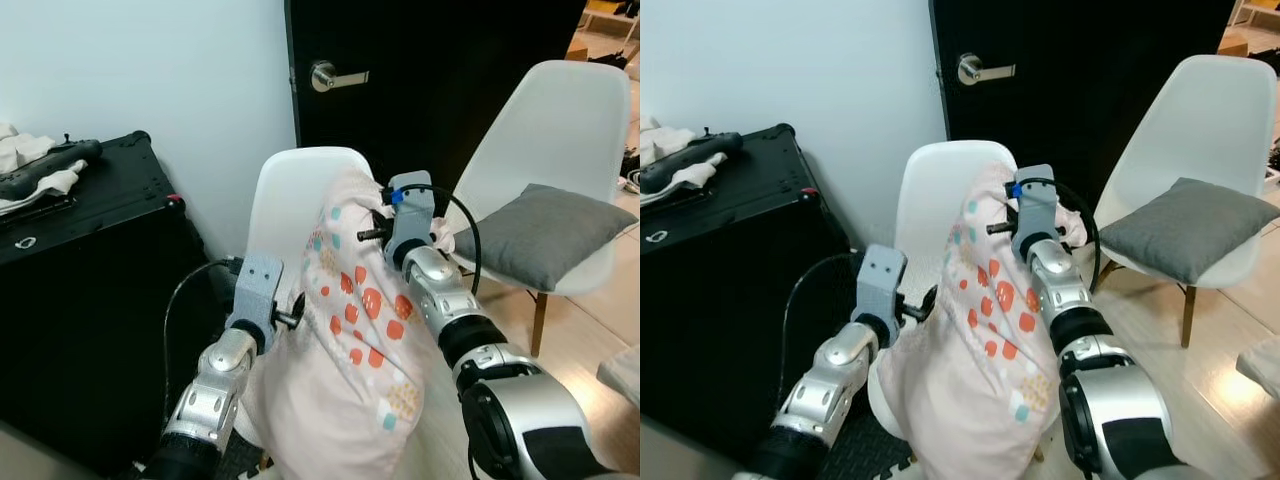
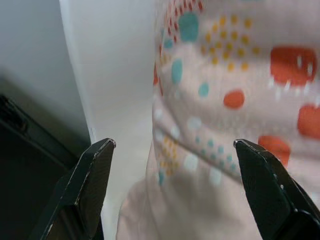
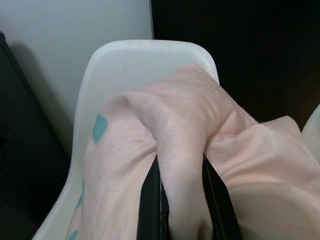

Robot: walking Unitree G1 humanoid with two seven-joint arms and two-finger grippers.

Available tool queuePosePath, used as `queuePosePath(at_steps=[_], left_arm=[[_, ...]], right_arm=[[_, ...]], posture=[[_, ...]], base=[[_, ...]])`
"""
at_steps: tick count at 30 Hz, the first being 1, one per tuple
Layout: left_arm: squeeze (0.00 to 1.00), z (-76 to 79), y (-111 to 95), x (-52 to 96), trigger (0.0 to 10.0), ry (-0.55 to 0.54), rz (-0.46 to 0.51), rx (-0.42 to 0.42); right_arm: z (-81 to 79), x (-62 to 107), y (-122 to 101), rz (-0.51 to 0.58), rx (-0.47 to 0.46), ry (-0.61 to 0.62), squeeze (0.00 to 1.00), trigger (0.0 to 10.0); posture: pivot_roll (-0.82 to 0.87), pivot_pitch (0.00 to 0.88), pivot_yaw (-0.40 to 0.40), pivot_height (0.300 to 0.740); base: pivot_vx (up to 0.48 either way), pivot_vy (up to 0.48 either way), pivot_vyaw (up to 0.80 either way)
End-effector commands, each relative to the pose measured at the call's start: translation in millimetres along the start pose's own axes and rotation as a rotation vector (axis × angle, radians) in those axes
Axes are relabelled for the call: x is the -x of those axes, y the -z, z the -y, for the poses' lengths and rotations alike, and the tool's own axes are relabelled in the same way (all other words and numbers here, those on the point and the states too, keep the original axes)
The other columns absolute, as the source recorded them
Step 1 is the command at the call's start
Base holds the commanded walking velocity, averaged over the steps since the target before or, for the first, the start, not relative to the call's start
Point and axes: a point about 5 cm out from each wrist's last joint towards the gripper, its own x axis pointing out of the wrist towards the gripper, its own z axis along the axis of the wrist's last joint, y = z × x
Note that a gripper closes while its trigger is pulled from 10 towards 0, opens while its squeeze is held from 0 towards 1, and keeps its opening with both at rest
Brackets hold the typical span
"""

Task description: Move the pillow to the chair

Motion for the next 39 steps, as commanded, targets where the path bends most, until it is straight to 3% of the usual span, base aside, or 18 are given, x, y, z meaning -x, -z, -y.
queuePosePath(at_steps=[1,5,12,18,19,32,33,39], left_arm=[[0.0,-3.3,14,4.4,10.0,-0.005,-0.048,-0.029],[0.0,-7.8,20,7.0,10.0,-0.006,-0.065,-0.105],[0.0,-9.4,23,7.2,10.0,-0.017,-0.071,-0.104],[0.0,-5.5,28,7.2,10.0,0.003,-0.08,-0.062],[0.0,-1.5,40,11.5,10.0,0.077,-0.101,0.007],[0.0,-14.7,81,21.0,10.0,0.098,-0.225,0.151],[0.0,-16.1,86,22.6,0.0,0.09,-0.247,0.159],[0.0,-18.1,96,25.1,0.0,0.08,-0.286,0.184]], right_arm=[[-8.4,-0.5,4,-0.019,-0.023,-0.031,0.0,10.0],[-4.0,0.6,6,-0.029,-0.04,-0.004,0.0,10.0],[-3.0,1.2,8,-0.043,-0.033,0.006,0.0,10.0],[-2.8,1.5,9,-0.05,-0.034,0.009,0.0,10.0],[-2.1,1.8,9,-0.05,-0.033,0.006,0.0,10.0],[-2.0,0.6,3,-0.035,-0.03,0.003,0.0,10.0],[-1.0,0.6,2,-0.029,-0.031,0.004,0.0,10.0],[2.5,0.3,-4,-0.009,-0.03,0.008,0.0,10.0]], posture=[[-0.16,0.102,0.068,0.635],[-0.15,0.103,0.069,0.615],[-0.15,0.105,0.069,0.585],[-0.15,0.106,0.069,0.56],[-0.16,0.112,0.069,0.55],[-0.18,0.121,0.069,0.485],[-0.18,0.119,0.072,0.48],[-0.19,0.114,0.073,0.455]], base=[[0.0,0.0,0.0],[0.0,0.0,0.0],[0.0,0.0,0.0],[0.0,0.0,0.0],[0.0,0.0,0.0],[0.0,0.0,0.0],[0.0,0.0,0.0],[0.0,0.0,0.0]])
